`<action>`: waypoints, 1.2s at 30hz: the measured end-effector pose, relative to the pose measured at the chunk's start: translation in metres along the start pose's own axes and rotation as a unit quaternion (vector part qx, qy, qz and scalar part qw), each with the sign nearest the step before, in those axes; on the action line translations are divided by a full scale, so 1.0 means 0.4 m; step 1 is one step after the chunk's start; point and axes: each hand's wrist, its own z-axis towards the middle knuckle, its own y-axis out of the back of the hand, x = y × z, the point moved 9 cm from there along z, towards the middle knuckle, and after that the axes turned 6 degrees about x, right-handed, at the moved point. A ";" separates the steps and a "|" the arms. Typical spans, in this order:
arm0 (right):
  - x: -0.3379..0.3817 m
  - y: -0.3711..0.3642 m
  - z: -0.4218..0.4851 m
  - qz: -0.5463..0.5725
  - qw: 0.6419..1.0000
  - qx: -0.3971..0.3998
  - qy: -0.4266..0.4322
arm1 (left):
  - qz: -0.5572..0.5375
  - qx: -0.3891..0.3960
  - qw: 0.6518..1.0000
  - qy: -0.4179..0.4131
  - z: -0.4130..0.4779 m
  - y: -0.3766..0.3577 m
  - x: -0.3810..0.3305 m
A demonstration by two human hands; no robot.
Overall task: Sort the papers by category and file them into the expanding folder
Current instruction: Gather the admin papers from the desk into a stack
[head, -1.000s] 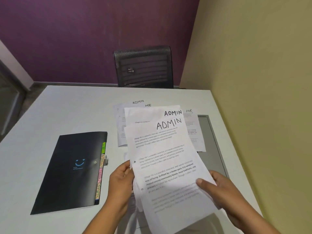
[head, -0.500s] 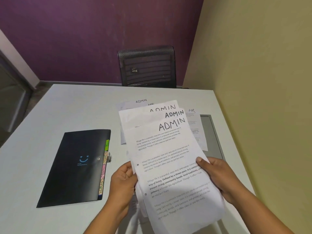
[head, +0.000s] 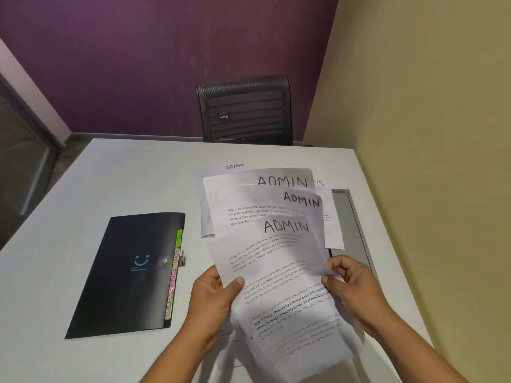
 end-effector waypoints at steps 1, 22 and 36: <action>0.003 -0.006 0.002 -0.021 1.000 0.004 0.009 | 0.020 0.000 1.000 -0.004 0.003 -0.004 -0.003; 0.052 -0.036 0.021 -0.156 0.985 0.003 0.072 | 0.221 0.034 0.971 -0.079 0.102 -0.039 -0.016; -0.076 -0.017 0.151 -0.199 0.980 0.011 0.001 | 0.381 0.090 0.920 -0.002 0.269 0.022 0.087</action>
